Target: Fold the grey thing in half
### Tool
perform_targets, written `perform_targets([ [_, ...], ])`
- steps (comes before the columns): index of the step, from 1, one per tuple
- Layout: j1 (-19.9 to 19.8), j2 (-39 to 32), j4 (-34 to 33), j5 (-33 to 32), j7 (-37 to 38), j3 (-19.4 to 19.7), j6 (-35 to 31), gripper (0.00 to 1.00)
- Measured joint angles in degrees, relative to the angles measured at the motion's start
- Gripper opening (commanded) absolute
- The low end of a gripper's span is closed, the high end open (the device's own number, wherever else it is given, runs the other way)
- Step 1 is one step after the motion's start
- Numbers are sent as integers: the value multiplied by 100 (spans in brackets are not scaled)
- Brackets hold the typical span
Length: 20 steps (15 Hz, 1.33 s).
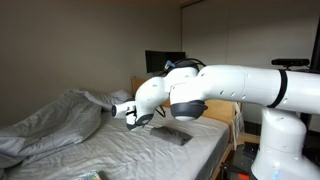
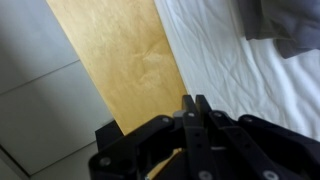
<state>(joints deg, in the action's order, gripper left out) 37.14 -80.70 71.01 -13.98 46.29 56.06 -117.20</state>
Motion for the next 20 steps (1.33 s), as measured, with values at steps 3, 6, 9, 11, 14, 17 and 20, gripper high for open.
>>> perform_targets([
  [3,-120,6,-106,-371,51,-267,0,9],
  [6,-237,5,-116,-699,55,-543,-1,8],
  [9,-393,8,-120,-951,57,-783,-1,9],
  [11,-523,13,-122,-1067,57,-928,-1,9],
  [14,-776,53,-117,-1203,44,-1184,3,9],
  [17,-1018,89,-117,-1342,42,-1458,3,9],
  [20,-1180,97,-127,-1446,18,-1712,6,9],
])
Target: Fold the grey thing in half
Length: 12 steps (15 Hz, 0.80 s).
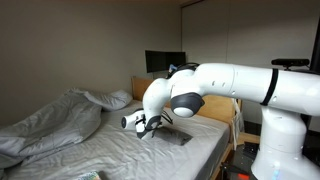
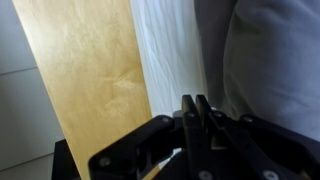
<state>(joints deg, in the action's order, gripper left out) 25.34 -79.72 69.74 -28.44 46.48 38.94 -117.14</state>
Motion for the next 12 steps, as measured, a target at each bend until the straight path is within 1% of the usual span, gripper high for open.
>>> perform_targets([
  [8,-355,4,-152,-227,-119,-658,32,9],
  [12,-369,1,-238,-258,-201,-856,19,9],
])
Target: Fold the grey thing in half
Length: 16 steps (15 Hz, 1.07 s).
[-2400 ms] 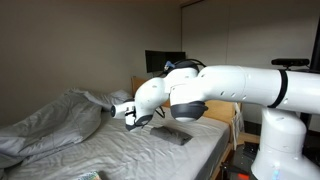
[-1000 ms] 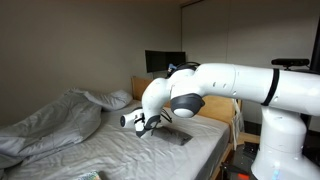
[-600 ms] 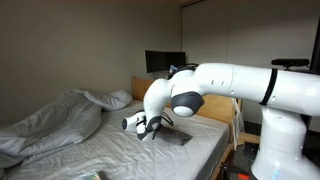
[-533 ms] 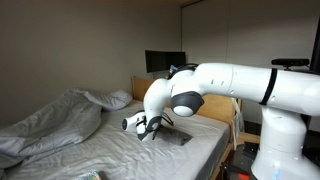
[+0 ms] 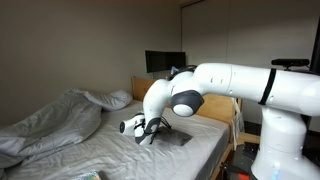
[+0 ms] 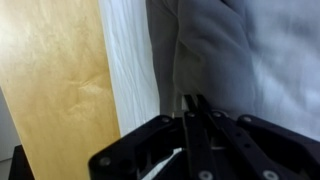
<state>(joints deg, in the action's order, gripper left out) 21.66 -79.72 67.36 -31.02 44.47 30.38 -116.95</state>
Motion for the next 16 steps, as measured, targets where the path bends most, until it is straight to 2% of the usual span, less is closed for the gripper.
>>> perform_targets([
  [5,6,-5,-68,0,-133,-141,-78,8],
  [9,39,27,-5,0,-133,-148,-584,8],
  [11,50,145,244,-2,-131,-108,-957,9],
  [16,101,707,1429,-192,-112,-81,-1790,9],
])
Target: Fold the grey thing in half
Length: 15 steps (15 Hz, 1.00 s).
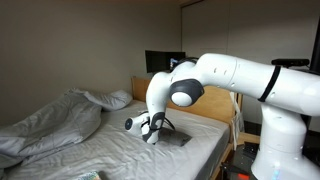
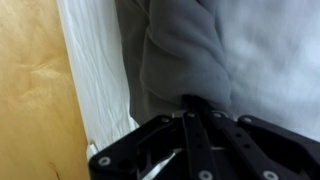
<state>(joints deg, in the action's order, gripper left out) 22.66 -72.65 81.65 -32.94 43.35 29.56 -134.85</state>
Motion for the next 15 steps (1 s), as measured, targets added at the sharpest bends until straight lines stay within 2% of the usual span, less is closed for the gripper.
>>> perform_targets([
  [3,73,367,690,-337,165,46,-359,8],
  [6,231,746,1436,-799,686,197,-794,9],
  [9,408,1085,2065,-1312,1441,350,-1121,9],
  [12,601,1390,2514,-1996,2539,562,-1461,9],
  [15,689,1707,2757,-2706,3445,628,-1454,9],
])
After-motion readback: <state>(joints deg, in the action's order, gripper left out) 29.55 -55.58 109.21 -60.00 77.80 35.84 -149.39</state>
